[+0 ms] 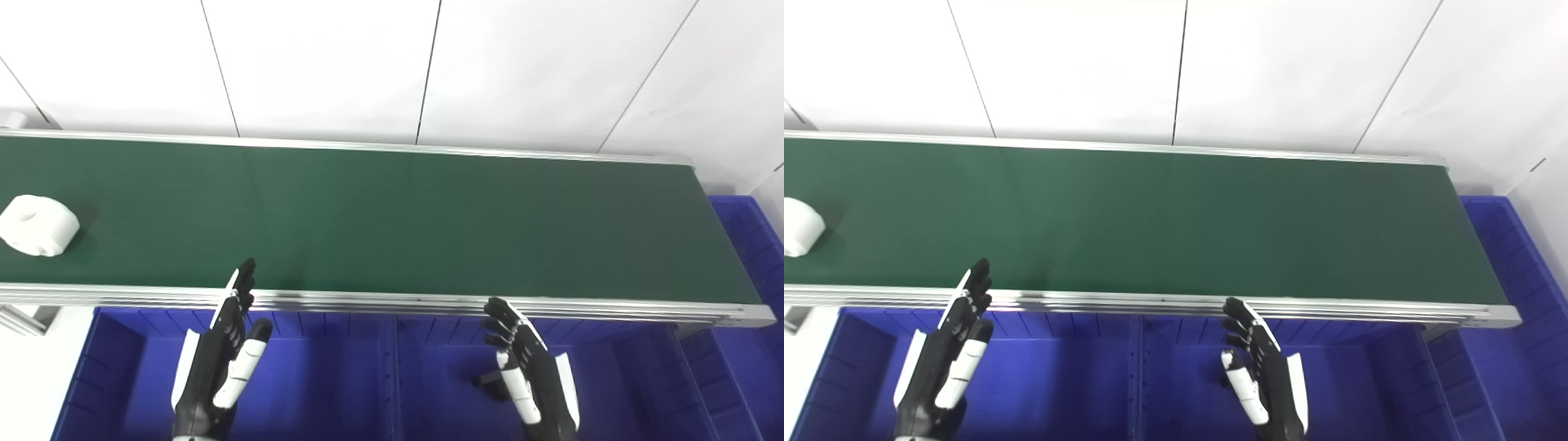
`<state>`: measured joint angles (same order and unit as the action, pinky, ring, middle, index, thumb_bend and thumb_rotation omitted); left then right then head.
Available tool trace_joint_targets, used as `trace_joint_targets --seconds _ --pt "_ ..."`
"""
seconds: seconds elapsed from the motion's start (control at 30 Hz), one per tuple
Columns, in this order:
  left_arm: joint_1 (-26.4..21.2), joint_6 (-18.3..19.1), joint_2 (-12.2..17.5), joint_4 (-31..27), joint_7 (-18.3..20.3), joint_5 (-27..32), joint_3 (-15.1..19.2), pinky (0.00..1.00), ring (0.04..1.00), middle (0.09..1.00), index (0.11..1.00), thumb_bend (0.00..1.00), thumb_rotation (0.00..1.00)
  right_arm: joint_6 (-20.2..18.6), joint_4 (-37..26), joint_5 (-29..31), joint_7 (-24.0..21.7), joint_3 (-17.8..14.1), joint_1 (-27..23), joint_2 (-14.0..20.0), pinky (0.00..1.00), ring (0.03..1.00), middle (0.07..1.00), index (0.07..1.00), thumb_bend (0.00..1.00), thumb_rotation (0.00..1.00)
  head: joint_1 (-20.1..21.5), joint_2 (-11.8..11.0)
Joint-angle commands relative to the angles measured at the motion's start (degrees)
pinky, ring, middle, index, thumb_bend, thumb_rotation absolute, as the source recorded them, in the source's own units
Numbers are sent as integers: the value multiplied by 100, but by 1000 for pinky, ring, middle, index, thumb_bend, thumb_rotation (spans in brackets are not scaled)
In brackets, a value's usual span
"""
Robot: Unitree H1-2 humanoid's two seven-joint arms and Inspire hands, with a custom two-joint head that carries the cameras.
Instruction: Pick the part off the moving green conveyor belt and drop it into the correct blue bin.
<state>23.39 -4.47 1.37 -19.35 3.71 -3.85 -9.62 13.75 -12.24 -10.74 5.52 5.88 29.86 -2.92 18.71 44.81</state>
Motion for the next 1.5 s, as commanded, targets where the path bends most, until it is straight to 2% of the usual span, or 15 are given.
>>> trace_joint_targets --seconds 0.0,0.1,0.23,0.47,1.0,1.47 --pt "-57 24 36 -254 42 45 31 1000 1000 999 974 549 837 -123 -281 -85 -7 36 -56 -80 753 802 833 834 801 909 -1 7" --pt "-115 153 74 -367 50 16 74 991 986 992 977 535 848 -302 -409 -126 -25 72 -127 -130 753 798 833 838 793 907 187 285" --pt "-156 311 93 -476 99 77 118 991 985 986 974 524 835 -467 -532 -168 -26 112 -195 -173 741 786 829 836 772 900 252 376" --pt "-190 391 97 -477 153 103 140 976 979 980 964 536 810 -528 -596 -129 -26 139 -199 -180 722 778 825 840 785 905 210 363" --pt "-192 527 54 -563 168 77 88 983 978 968 946 544 826 -692 -713 -126 -56 117 -196 -132 730 779 828 842 792 907 166 395" --pt "-197 536 80 -573 185 116 107 978 971 961 947 563 821 -680 -680 -130 -58 140 -188 -132 737 781 831 844 785 900 162 368"
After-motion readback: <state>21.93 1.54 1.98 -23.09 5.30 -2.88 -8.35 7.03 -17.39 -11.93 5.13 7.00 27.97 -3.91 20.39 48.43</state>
